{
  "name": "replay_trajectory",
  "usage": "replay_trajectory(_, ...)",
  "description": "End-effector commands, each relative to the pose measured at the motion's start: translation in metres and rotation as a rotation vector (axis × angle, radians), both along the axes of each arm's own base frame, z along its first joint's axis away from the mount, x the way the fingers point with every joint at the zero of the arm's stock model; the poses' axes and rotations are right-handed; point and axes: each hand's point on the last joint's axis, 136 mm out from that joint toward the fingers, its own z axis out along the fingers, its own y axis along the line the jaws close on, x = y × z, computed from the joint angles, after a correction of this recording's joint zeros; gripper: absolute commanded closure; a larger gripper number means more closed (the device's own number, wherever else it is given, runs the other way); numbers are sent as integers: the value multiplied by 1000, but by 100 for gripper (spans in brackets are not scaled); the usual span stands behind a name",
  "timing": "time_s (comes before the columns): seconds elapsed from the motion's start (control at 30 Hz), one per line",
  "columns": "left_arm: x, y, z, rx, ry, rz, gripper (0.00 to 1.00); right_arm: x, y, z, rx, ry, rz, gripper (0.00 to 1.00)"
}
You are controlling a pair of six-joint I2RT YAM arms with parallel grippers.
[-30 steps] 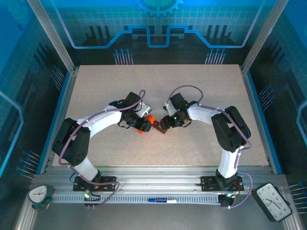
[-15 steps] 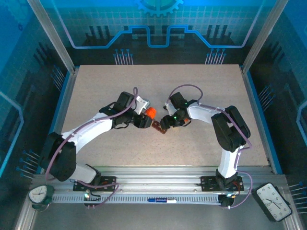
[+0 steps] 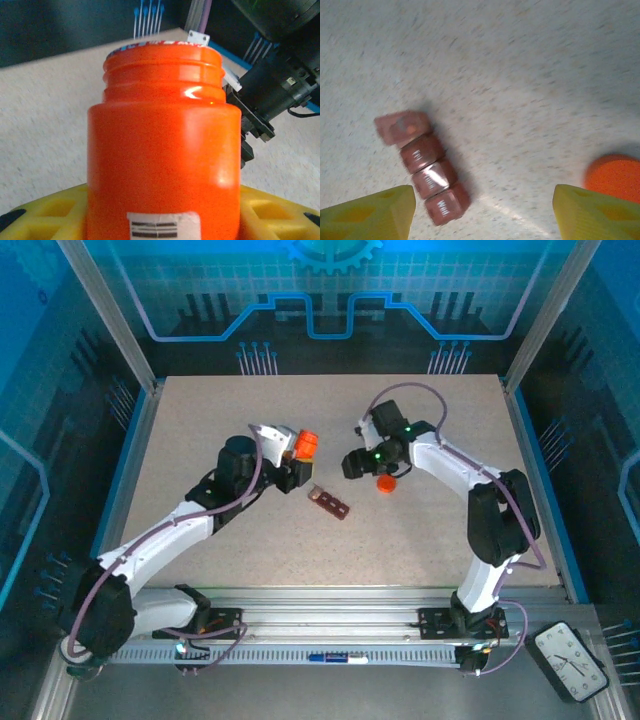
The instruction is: Sort the pills into containers
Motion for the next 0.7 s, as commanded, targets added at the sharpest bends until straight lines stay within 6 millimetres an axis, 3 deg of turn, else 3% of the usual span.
replay_trajectory(0.0, 9, 12, 63, -95, -272, 74, 100, 9, -38, -3, -122, 19, -80, 24)
replay_trajectory(0.17, 9, 17, 88, -105, -392, 94, 100, 24, -62, -18, -217, 49, -116, 22)
replay_trajectory(0.3, 8, 16, 98, -112, -458, 92, 100, 28, -67, -37, -263, 99, -102, 21)
replay_trajectory(0.67, 13, 11, 82, -91, -487, 71, 100, 21, -69, -76, -300, 190, -76, 21)
